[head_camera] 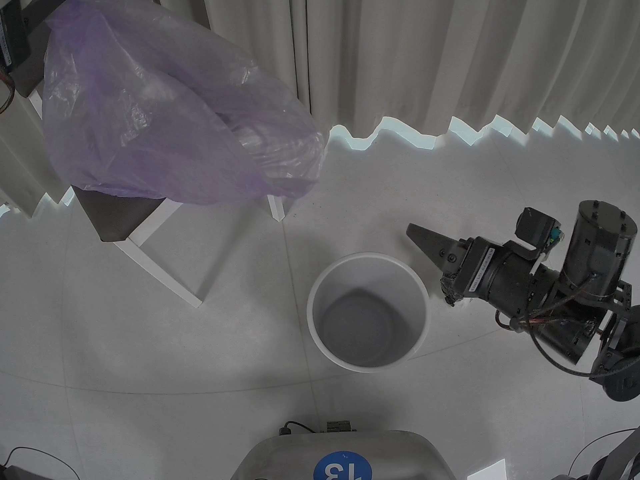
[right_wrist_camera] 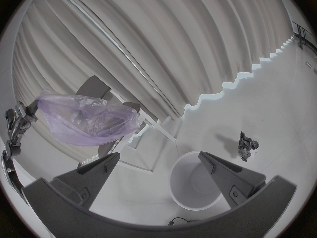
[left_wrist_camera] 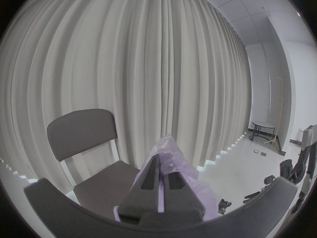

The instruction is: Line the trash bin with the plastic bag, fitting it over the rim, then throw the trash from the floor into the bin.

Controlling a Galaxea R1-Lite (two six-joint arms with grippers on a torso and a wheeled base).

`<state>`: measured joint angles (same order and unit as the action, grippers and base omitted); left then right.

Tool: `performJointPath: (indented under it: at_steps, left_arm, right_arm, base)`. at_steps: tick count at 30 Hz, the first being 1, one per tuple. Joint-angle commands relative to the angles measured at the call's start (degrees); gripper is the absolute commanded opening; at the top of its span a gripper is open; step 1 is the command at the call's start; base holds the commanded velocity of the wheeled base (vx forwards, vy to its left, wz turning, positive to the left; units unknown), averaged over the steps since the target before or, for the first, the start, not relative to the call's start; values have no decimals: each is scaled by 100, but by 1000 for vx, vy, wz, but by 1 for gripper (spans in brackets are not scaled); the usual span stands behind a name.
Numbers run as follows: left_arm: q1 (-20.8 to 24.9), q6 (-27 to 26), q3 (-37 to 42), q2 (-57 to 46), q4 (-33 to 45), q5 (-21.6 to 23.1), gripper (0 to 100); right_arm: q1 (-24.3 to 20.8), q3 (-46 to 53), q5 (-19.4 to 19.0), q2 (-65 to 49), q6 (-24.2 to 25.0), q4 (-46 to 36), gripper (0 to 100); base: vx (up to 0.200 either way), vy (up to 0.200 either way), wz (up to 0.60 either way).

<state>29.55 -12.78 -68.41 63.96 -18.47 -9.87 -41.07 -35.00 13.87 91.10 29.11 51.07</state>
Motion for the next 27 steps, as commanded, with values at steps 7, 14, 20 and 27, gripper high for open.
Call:
performJointPath:
  at_steps: [7,14,20,27]
  left_arm:
    - [227,240,-5,-183,177,56,0]
    - [253,240,3,-262,203,179,0]
    - [279,240,30,-262,203,205,0]
    - [288,240,65,-350,203,205,0]
  right_arm:
    - [-24,-455,-34,558,-2,0,100]
    - [-331,-640,-34,743,104,9,100]
    - [-604,-859,-43,1050,95,0,100]
    - [-560,-1501,-201,1762,104,0,100]
  base:
    - [0,0,0]
    - [0,0,0]
    - [0,0,0]
    - [0,0,0]
